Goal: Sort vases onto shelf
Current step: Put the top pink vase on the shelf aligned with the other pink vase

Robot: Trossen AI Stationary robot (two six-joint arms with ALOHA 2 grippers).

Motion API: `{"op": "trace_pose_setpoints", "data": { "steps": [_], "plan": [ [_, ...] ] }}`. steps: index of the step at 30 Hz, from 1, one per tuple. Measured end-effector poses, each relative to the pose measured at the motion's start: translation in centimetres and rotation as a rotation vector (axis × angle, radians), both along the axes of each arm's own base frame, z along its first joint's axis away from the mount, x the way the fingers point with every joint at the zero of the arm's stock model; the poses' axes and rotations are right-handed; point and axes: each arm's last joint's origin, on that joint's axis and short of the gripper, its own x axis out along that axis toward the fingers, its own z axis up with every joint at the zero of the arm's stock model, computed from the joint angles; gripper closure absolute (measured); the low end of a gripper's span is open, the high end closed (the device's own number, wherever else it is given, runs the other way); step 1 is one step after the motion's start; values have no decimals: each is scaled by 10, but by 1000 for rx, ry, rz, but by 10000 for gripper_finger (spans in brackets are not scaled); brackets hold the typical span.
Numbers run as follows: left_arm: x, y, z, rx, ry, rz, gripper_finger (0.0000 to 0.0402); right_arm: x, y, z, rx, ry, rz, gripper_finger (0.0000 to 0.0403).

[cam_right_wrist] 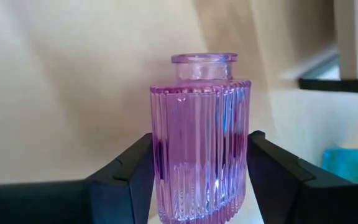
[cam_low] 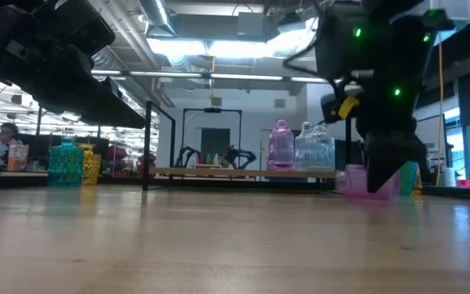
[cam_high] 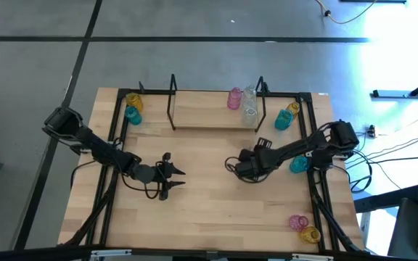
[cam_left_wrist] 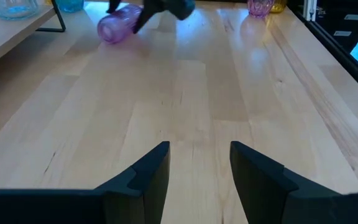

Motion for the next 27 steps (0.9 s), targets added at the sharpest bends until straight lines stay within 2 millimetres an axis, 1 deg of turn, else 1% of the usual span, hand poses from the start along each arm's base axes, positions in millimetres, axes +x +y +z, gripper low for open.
{"op": "trace_pose_setpoints", "data": {
  "steps": [6, 11, 13, 18, 24, 27],
  "plan": [
    [0, 0, 0, -1, 0, 0, 240, 9, 31, 9, 21, -111, 127, 205],
    [0, 0, 0, -2, 0, -1, 240, 17, 49, 11, -6, -233, 231, 205],
    [0, 0, 0, -3, 0, -1, 240, 21, 54, 13, -15, -289, 255, 205],
    [0, 0, 0, -3, 0, -1, 240, 32, 64, 16, 28, -439, 300, 205],
    [0, 0, 0, -3, -1, -1, 240, 37, 68, 2, 87, -674, 376, 204],
    [0, -1, 0, -5, -4, -1, 240, 35, 67, -5, 117, -798, 409, 204]
  ]
}}
